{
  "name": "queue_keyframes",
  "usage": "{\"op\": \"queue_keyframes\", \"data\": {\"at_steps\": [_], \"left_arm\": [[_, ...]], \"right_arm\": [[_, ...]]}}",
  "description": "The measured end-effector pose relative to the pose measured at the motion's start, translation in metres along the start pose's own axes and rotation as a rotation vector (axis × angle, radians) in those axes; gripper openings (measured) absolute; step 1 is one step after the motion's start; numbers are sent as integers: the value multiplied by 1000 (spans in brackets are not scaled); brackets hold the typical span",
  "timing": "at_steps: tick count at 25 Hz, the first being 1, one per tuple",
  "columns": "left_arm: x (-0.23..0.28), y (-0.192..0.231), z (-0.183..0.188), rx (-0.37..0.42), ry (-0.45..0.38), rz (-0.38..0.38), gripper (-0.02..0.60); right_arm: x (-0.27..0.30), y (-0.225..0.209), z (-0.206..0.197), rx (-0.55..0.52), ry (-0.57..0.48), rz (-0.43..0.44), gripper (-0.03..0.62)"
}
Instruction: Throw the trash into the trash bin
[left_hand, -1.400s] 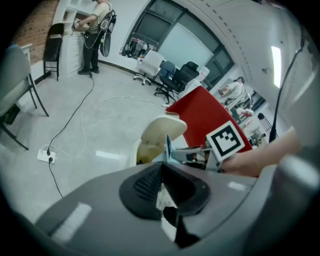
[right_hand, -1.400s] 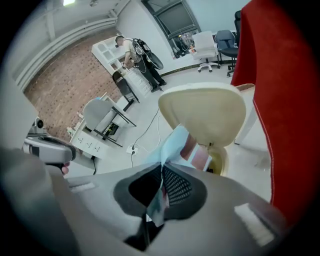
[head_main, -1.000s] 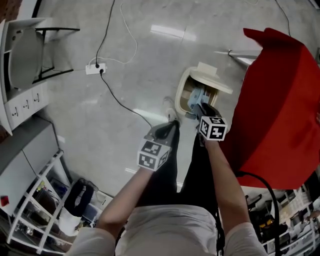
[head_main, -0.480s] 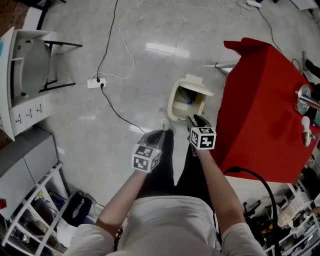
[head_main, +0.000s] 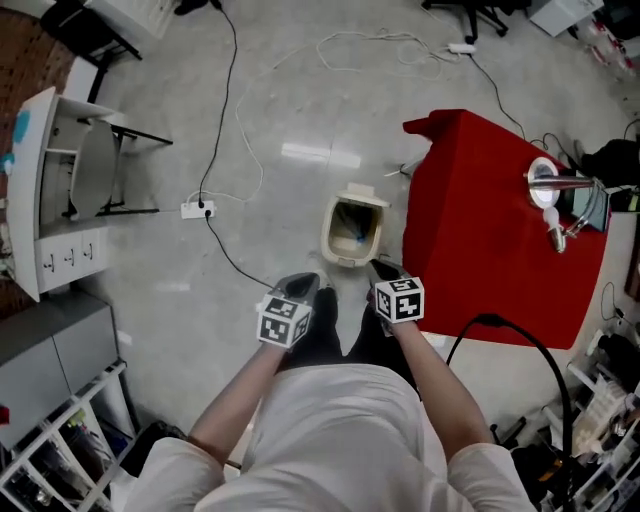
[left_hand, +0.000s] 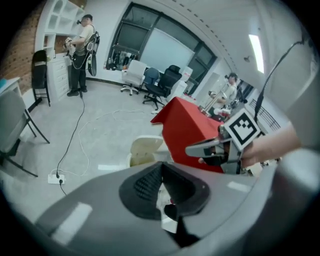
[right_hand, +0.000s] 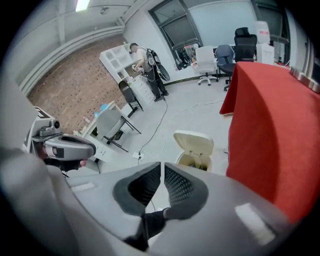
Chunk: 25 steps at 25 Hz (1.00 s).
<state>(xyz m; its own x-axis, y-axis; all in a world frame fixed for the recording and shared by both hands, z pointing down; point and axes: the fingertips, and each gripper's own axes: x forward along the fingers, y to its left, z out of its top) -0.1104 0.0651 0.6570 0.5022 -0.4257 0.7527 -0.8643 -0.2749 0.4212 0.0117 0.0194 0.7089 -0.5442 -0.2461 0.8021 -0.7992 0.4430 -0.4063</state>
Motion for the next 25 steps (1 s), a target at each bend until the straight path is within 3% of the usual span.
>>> {"op": "queue_keyframes", "data": {"at_steps": [10,17,25], "left_arm": [[-36,-64,9,66,-16,-86,5],[-62,-109,24,103,-74,-87,6],[-79,-122,47,104,-142,-71,5]], "right_arm": [[-81,27,0,-71,-89,30,2],[-149,30,13,-165,-159,72,2],[-201,30,20,-202,-241,129,0]]}}
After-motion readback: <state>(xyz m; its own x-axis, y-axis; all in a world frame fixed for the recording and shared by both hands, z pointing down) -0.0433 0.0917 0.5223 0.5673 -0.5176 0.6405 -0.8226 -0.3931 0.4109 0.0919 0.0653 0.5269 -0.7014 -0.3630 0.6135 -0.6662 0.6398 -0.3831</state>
